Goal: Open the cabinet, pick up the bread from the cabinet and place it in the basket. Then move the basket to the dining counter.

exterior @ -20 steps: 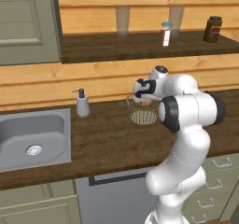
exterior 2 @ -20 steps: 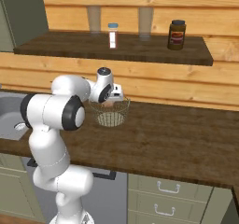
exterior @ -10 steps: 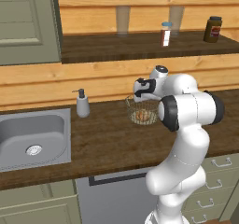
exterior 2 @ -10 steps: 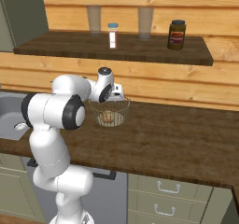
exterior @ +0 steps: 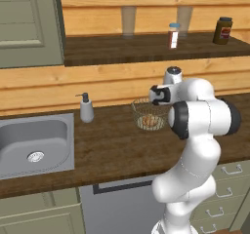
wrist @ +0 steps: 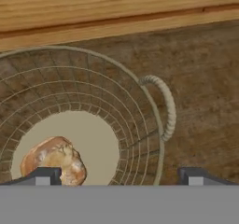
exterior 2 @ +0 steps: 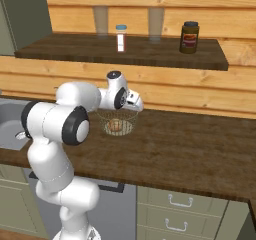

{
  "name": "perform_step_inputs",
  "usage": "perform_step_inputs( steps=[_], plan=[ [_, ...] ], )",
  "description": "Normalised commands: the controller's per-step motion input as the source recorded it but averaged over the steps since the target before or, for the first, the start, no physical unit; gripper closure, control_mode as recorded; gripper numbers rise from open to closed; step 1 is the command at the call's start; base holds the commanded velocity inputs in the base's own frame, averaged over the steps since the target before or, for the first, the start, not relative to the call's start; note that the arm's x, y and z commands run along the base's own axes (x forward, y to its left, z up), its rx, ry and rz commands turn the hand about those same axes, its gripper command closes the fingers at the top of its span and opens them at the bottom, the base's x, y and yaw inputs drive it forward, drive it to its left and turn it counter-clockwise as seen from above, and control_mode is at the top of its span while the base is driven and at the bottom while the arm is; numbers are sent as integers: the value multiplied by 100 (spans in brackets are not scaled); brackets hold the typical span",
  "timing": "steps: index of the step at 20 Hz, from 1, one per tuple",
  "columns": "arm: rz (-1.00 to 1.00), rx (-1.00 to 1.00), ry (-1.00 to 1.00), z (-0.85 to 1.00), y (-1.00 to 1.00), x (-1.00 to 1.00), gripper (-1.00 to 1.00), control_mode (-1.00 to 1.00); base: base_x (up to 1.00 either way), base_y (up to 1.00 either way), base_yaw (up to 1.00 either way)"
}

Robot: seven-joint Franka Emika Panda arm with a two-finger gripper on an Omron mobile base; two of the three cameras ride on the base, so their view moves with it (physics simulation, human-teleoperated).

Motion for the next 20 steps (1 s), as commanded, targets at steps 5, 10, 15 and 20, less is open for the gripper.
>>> perform_step_inputs(
  steps=[5, 10, 15, 20],
  plan=[
    [-54, 20, 19, -6, -9, 0, -100, -100, 0, 0, 0],
    [-28, 26, 20, -18, -1, 8, -100, -100, 0, 0, 0],
    [-15, 21, 6, -30, -8, 1, -100, -100, 0, 0, 0],
    [-4, 3, 0, -57, 0, 0, -100, -100, 0, 0, 0]
  ],
)
